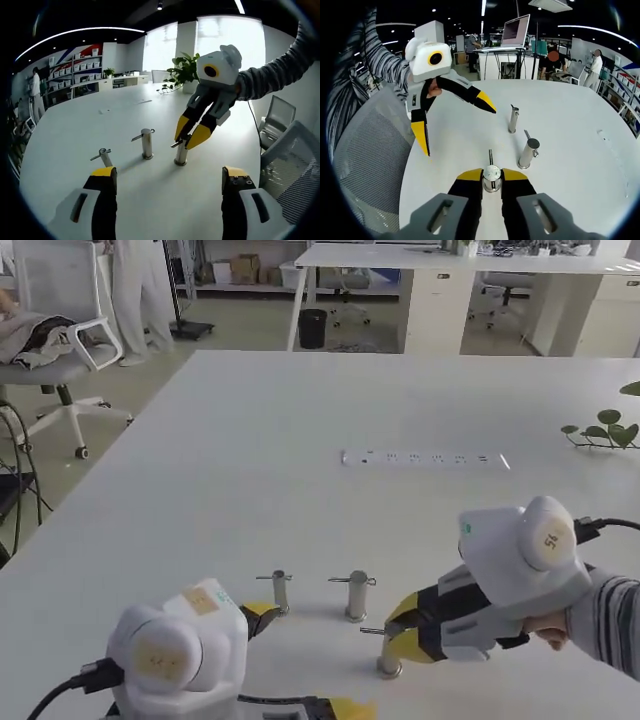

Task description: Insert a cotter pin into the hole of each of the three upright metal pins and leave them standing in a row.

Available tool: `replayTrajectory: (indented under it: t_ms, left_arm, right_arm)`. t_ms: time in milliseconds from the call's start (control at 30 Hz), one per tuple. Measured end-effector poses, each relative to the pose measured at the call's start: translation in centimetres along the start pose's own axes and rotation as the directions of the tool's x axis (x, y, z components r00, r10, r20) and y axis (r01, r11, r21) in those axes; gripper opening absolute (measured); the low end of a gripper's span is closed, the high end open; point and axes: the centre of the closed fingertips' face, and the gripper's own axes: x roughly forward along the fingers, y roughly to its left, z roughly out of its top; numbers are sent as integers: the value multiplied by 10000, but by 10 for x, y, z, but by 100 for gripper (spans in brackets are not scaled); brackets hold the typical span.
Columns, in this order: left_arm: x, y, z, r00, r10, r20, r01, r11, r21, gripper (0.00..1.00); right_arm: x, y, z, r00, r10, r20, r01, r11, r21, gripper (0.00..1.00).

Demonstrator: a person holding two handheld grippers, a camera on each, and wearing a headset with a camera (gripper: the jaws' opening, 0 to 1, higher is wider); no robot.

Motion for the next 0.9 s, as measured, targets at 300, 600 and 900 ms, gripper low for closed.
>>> replayTrajectory:
  t_ms: [300,600,900]
  left_arm:
    - [-10,15,-5,9987,495,-121,-495,9988,4,97]
    - [-20,25,-5,9962,863,-87,-863,9963,21,99]
    - [-23,32,-6,9938,1107,-37,-1107,9939,-11,99]
  right_arm:
    - [-8,-18,-6,9992,-40,-387,21,9987,-508,8]
    - [-17,-37,-13,9985,-292,-464,273,9988,-402,8]
    - [-21,-47,-19,9972,-381,-646,338,9973,-658,8]
